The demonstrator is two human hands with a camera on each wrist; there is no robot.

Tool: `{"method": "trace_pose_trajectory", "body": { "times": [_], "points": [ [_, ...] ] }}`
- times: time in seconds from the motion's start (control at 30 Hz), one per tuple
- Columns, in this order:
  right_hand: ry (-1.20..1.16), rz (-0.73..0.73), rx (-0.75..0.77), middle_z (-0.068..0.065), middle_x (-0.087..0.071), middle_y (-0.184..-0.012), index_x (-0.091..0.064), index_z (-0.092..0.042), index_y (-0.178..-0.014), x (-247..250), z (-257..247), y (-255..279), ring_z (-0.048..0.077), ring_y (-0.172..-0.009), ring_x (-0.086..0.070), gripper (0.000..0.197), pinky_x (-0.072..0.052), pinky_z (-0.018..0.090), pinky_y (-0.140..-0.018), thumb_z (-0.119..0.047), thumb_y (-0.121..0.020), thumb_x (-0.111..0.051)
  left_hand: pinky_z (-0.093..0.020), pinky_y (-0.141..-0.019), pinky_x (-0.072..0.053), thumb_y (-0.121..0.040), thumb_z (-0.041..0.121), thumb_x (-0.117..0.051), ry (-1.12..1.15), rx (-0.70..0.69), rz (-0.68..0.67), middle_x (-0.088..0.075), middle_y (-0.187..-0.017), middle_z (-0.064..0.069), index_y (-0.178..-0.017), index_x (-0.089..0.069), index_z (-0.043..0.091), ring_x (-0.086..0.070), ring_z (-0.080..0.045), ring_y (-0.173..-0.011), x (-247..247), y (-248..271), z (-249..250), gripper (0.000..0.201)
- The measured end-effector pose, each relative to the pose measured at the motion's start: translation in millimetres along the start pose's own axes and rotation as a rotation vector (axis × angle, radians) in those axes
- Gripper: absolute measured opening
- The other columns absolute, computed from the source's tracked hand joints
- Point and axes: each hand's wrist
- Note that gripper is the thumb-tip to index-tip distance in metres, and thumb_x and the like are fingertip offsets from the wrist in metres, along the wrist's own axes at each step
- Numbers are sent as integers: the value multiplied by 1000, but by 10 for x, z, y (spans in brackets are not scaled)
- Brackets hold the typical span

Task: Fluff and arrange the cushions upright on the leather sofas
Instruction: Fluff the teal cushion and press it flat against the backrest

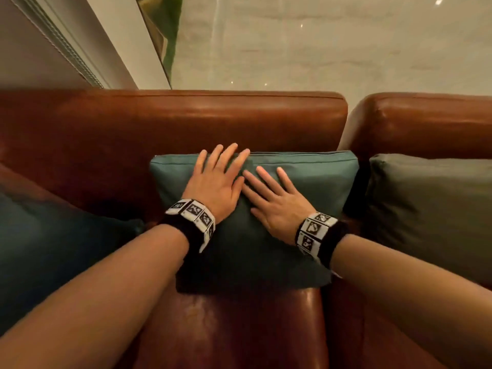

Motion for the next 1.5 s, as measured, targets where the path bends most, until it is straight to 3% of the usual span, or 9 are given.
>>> {"method": "trace_pose_trajectory", "body": {
  "times": [0.13,0.37,0.53,0.73,0.87,1.03,1.23,1.37,1.5],
  "points": [
    [45,-39,-211,-3,-21,-162,-15,-36,-155,8,548,-56,25,-150,-17,61,-12,52,-120,-59,-98,-19,-56,-119,-17,-96,52,-21,-93,67,-58,-37,-157,0,-154,-24,31,-32,-29,-146,-112,-77,-215,62],
    [-79,-31,-423,6,-53,-127,-50,-21,-133,153,609,-290,30,-119,-47,64,-31,48,-107,-65,-93,-29,-47,-98,-35,-94,58,-38,-27,230,-52,-52,-129,-6,-133,-48,22,-46,-31,-120,40,-311,-109,54],
    [-168,-16,-375,7,-62,-97,-50,-17,-102,255,630,-366,32,-94,-56,35,-34,39,-82,-51,-97,-45,-43,-90,-36,-97,48,-45,31,132,-157,-66,-104,-4,-95,-47,25,-59,-30,-107,117,-452,-129,24],
    [-70,-35,-357,4,-62,-107,-54,-23,-115,193,919,-125,29,-103,-58,45,-38,40,-89,-57,-97,-30,-41,-83,-42,-96,61,-29,-91,71,-104,-64,-101,-7,-103,-55,23,-61,-33,-101,138,-274,-461,46],
    [-34,-13,-299,10,-63,-87,-50,-18,-94,211,1207,118,33,-84,-60,67,-42,41,-76,-69,-93,-7,-44,-75,-47,-94,60,-18,-175,44,-100,-62,-88,-10,-94,-52,16,-61,-36,-84,220,21,-947,56],
    [-28,75,-240,14,-60,-77,-38,-21,-83,230,1278,-42,36,-72,-58,46,-40,41,-66,-60,-97,-19,-46,-69,-46,-98,53,-27,-188,16,-27,-62,-83,-14,-91,-52,10,-61,-39,-78,194,-101,-1046,50],
    [-26,102,-238,18,-60,-81,-53,-7,-91,205,1296,42,39,-75,-57,53,-45,45,-69,-51,-99,-26,-47,-82,-42,-98,54,-31,-221,179,-63,-67,-96,-12,-96,-56,14,-63,-36,-95,209,54,-1287,47],
    [-26,210,-380,15,-63,-115,-59,-9,-118,369,1041,-30,36,-110,-56,38,-38,48,-104,-36,-96,-45,-52,-99,-36,-96,41,-47,-89,397,148,-55,-132,-15,-125,-54,14,-47,-38,-123,227,110,-929,40],
    [-198,271,-194,13,-48,-146,-48,-6,-140,183,15,132,30,-139,-39,52,-21,48,-119,-29,-93,-46,-52,-119,-21,-95,37,-42,-14,-12,204,-34,-159,-7,-149,-38,14,-28,-33,-148,-93,456,37,59]
  ]
}}
Point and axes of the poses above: each hand's wrist, its own y-axis away from the middle knuckle, its own x-axis out of the back of the hand, z = x × y
